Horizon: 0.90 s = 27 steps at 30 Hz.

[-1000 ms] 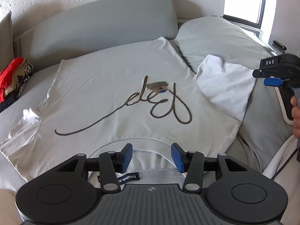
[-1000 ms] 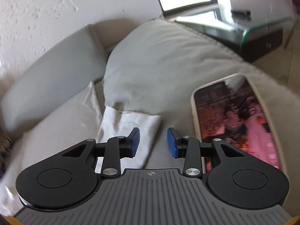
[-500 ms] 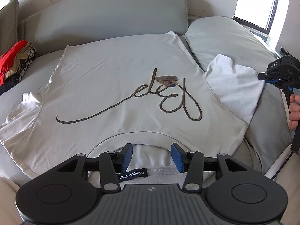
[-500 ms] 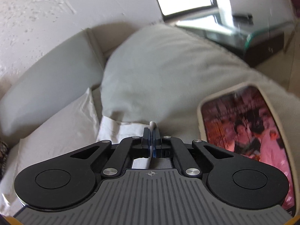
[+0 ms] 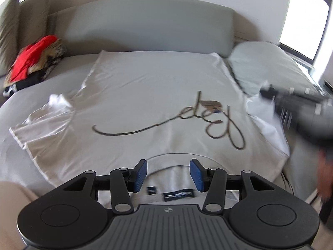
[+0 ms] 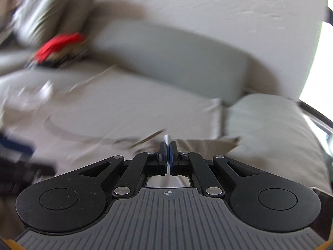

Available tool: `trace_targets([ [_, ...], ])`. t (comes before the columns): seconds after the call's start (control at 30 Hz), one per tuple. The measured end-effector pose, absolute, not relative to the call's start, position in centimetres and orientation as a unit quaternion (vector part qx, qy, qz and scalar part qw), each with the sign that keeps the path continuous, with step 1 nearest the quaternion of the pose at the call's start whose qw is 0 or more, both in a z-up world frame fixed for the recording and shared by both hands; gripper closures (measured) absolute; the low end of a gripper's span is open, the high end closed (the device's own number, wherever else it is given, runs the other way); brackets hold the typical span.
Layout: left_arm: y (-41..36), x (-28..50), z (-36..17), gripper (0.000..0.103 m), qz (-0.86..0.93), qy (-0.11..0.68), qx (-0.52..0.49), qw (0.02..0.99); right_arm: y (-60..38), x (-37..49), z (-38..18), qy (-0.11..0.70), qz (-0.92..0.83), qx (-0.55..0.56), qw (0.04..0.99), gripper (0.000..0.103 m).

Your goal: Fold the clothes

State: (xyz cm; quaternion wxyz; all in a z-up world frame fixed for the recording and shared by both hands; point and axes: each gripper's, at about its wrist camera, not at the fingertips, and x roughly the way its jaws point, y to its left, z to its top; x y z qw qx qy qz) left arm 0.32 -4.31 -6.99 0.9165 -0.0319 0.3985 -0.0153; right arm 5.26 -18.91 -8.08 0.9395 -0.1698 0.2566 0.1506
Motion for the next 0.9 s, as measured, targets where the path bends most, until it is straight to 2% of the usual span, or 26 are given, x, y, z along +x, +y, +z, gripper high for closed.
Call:
trace_targets([
  [0.07, -3.9, 0.3, -7.1, 0.056, -0.013, 0.403, -0.04, 0.914, -18.2, 5.1, -9.2, 0.283, 0.17, -0.189, 0.925, 0.097],
  [0.1, -3.7, 0.3, -7.2, 0.056, -0.012, 0.405, -0.044, 0.913, -18.1, 5.0, -9.4, 0.292, 0.174, -0.19, 0.921, 0.092],
  [0.13, -3.6, 0.3, -7.2, 0.056, -0.013, 0.406, -0.046, 0.912, -18.4, 4.7, -9.4, 0.296, 0.177, -0.182, 0.921, 0.078],
  [0.2, -3.6, 0.3, -7.3, 0.056, -0.016, 0.408, -0.044, 0.912, -19.8, 4.2, -9.0, 0.298, 0.175, -0.144, 0.927, 0.067],
  [0.27, -3.6, 0.3, -7.4, 0.056, -0.017, 0.41, -0.044, 0.911, -21.8, 4.5, -8.4, 0.299, 0.153, -0.09, 0.938, 0.068],
  [0.37, -3.7, 0.5, -7.5, 0.056, -0.019, 0.412, -0.045, 0.91, -25.0, 6.4, -8.7, 0.324, 0.078, -0.025, 0.943, 0.083],
  [0.4, -3.8, 0.5, -7.6, 0.056, -0.02, 0.413, -0.045, 0.909, -26.2, 7.4, -9.5, 0.339, 0.051, -0.005, 0.94, 0.087],
  [0.47, -3.9, 0.6, -7.7, 0.056, -0.023, 0.415, -0.044, 0.909, -28.2, 9.3, -11.4, 0.395, 0.0, 0.024, 0.918, 0.088],
  [0.53, -4.1, 0.6, -7.8, 0.056, -0.027, 0.416, -0.036, 0.908, -29.0, 9.5, -12.7, 0.433, -0.021, 0.019, 0.901, 0.102],
  [0.57, -4.3, 0.6, -7.8, 0.056, -0.028, 0.417, -0.031, 0.908, -29.5, 9.7, -13.3, 0.452, -0.031, 0.016, 0.891, 0.103],
  [0.67, -4.2, 0.9, -8.1, 0.056, -0.019, 0.424, -0.022, 0.905, -28.9, 9.2, -12.4, 0.461, -0.058, -0.002, 0.886, 0.103],
  [0.73, -4.0, 1.1, -8.3, 0.056, -0.015, 0.428, -0.024, 0.903, -28.4, 9.2, -11.4, 0.436, -0.056, 0.001, 0.898, 0.089],
  [0.9, -4.1, 1.2, -8.7, 0.056, -0.022, 0.432, -0.023, 0.901, -27.3, 11.8, -10.4, 0.376, -0.026, 0.018, 0.926, 0.089],
])
